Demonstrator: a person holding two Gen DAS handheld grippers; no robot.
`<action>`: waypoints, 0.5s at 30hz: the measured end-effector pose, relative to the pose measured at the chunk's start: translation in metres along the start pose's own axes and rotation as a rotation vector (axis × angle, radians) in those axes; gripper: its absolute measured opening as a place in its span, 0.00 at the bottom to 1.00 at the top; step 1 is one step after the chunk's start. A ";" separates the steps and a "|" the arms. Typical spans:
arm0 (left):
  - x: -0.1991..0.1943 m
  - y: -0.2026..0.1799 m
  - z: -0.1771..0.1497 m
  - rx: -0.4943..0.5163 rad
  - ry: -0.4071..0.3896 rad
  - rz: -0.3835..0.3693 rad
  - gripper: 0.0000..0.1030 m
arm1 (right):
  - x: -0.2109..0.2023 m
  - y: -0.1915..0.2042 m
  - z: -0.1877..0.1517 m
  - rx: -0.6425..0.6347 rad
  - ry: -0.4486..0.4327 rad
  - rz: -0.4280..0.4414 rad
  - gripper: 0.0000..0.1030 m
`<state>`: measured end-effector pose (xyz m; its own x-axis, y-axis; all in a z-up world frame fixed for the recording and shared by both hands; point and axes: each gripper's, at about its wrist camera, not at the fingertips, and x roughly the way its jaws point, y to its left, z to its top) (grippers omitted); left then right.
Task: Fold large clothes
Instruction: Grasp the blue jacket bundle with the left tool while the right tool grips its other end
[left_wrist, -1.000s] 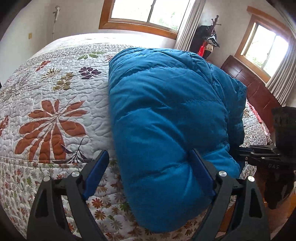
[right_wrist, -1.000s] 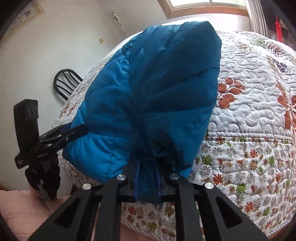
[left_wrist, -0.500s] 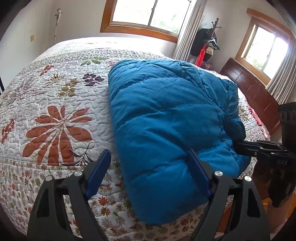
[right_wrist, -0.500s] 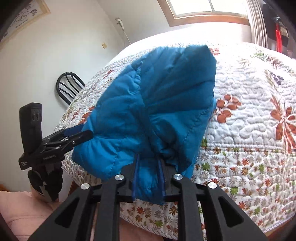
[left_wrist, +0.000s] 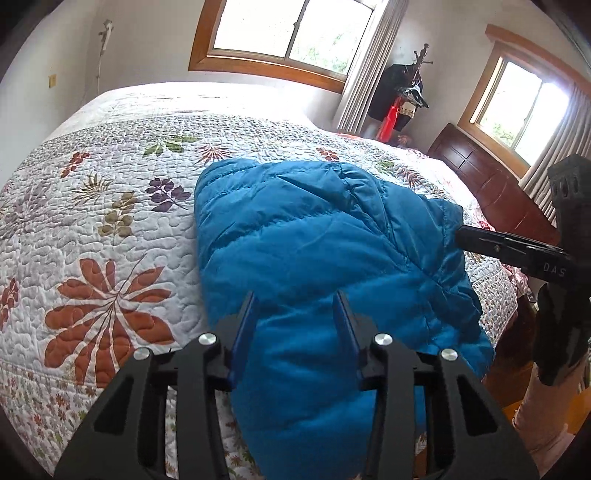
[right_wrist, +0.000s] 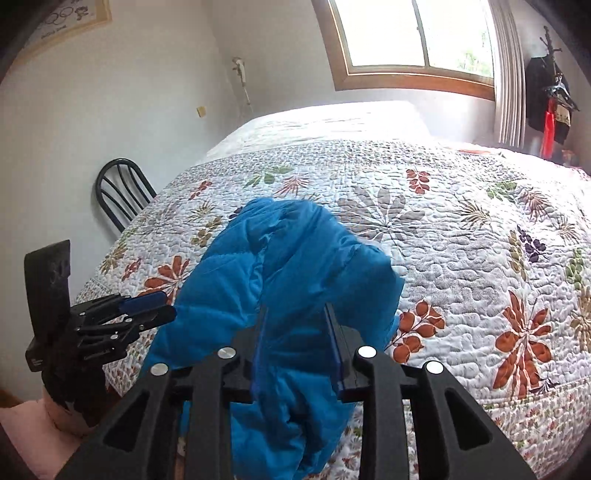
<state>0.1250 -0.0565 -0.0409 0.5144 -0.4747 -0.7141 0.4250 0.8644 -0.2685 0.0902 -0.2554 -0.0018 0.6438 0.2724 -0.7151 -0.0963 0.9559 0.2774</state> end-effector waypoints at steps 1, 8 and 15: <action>0.006 0.002 0.007 -0.004 0.013 -0.004 0.39 | 0.007 -0.005 0.004 0.012 0.011 0.000 0.27; 0.042 0.013 0.039 -0.020 0.087 -0.048 0.37 | 0.049 -0.029 0.011 0.089 0.074 0.006 0.24; 0.076 0.025 0.038 -0.012 0.159 -0.103 0.38 | 0.091 -0.048 -0.007 0.154 0.159 0.041 0.22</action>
<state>0.2029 -0.0777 -0.0773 0.3440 -0.5296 -0.7754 0.4599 0.8149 -0.3526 0.1483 -0.2761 -0.0848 0.5130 0.3365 -0.7897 0.0050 0.9188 0.3948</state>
